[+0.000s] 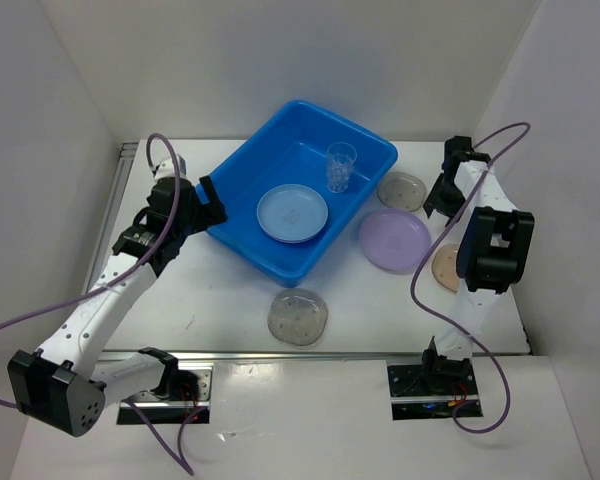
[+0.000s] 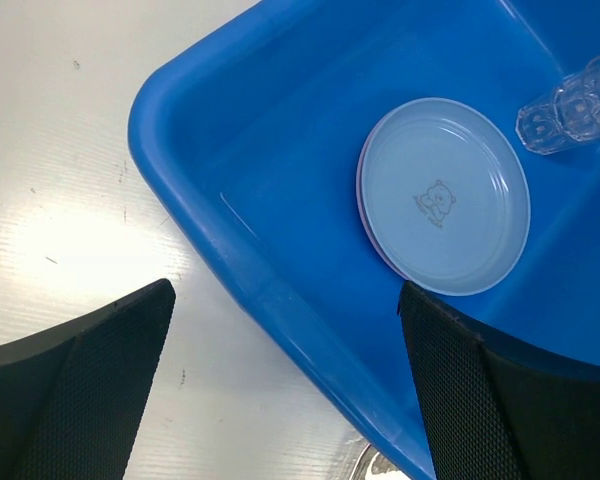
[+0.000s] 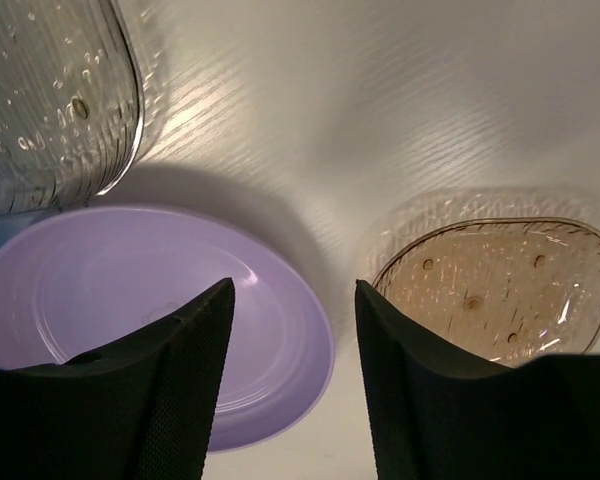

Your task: Place the mixed dishes into the plastic bin

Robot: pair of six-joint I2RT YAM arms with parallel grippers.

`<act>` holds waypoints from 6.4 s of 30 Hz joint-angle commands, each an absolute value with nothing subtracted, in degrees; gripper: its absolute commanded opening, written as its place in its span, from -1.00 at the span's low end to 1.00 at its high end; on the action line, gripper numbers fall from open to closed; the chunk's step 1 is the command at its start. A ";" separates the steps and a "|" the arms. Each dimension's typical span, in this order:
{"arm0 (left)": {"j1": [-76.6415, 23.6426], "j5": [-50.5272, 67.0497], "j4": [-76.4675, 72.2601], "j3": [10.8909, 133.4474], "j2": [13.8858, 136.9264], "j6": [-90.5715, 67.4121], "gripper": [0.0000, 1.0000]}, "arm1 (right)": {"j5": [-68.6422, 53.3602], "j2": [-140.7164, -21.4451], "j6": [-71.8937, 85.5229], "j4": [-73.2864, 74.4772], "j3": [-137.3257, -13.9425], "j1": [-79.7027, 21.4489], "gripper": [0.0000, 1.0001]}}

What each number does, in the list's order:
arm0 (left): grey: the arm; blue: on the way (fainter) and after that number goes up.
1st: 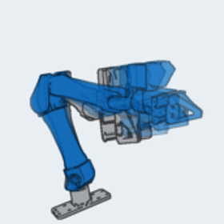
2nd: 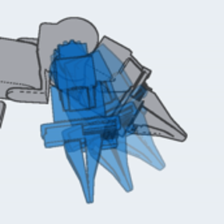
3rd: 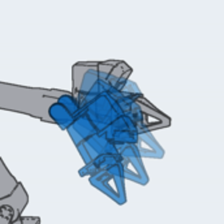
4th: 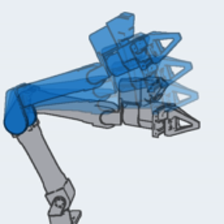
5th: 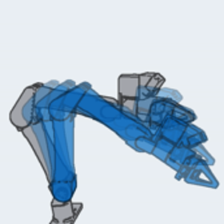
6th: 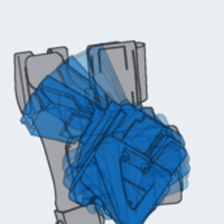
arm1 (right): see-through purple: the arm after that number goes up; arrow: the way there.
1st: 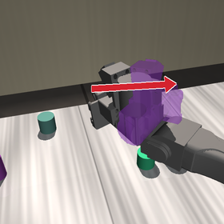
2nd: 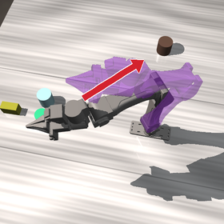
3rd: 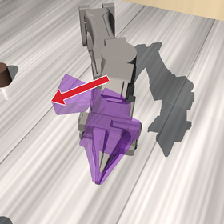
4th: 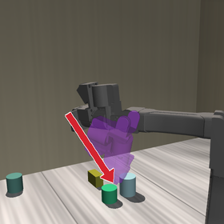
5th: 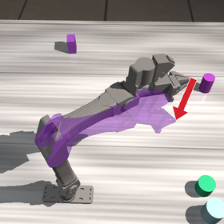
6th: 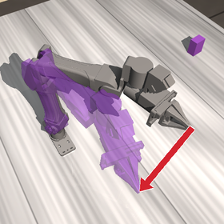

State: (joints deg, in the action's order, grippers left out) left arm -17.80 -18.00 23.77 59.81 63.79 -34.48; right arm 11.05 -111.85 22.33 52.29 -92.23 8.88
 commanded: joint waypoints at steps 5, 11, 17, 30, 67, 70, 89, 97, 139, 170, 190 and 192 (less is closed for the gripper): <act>-17.58 -20.21 21.53 58.18 63.90 -32.78 1.00 | 7.38 -111.53 19.60 51.42 -90.62 8.61 0.12; -17.58 -20.74 21.01 57.66 63.90 -32.78 1.00 | 5.80 -113.20 19.07 51.42 -89.56 8.61 0.12; -17.58 -21.88 21.01 56.60 63.90 -32.26 1.00 | 5.71 -115.66 19.07 51.42 -88.33 7.03 0.05; -17.58 -22.41 21.01 55.02 62.84 -32.26 1.00 | 7.03 -118.48 18.02 52.47 -88.86 5.89 -0.06; -17.58 -21.45 20.48 58.71 64.95 -32.17 1.00 | 6.32 -91.15 21.97 55.10 -78.31 -2.72 -0.97; -17.58 -20.92 20.48 59.23 65.48 -32.17 1.00 | 6.33 -87.73 22.50 55.81 -78.31 -2.72 -0.97; -17.58 -19.78 23.20 59.60 66.53 -31.64 1.00 | 13.22 -71.64 28.30 50.65 -95.73 -3.34 -0.97; -17.58 -21.35 23.20 57.75 63.63 -31.64 1.00 | -1.58 -83.83 30.41 41.92 -96.85 -18.09 -0.97; -16.52 -21.97 22.15 53.17 60.82 -32.69 1.00 | 7.48 -125.87 20.39 53.88 -119.79 -28.65 0.00; -15.47 -15.47 22.24 55.99 66.09 -34.89 1.00 | -9.23 -71.11 32.95 45.18 -59.52 -34.44 0.14; -15.47 -12.66 24.35 57.12 68.81 -36.47 1.00 | -13.55 -71.37 44.73 21.89 -39.03 -41.13 0.07; -15.47 -12.66 25.05 57.65 68.82 -35.95 1.00 | -12.67 -71.89 45.26 21.09 -38.50 -41.13 0.00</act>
State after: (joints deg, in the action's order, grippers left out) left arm -15.84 -13.58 24.88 54.43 68.55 -36.29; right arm -14.20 -71.37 43.51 26.35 -39.62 -40.99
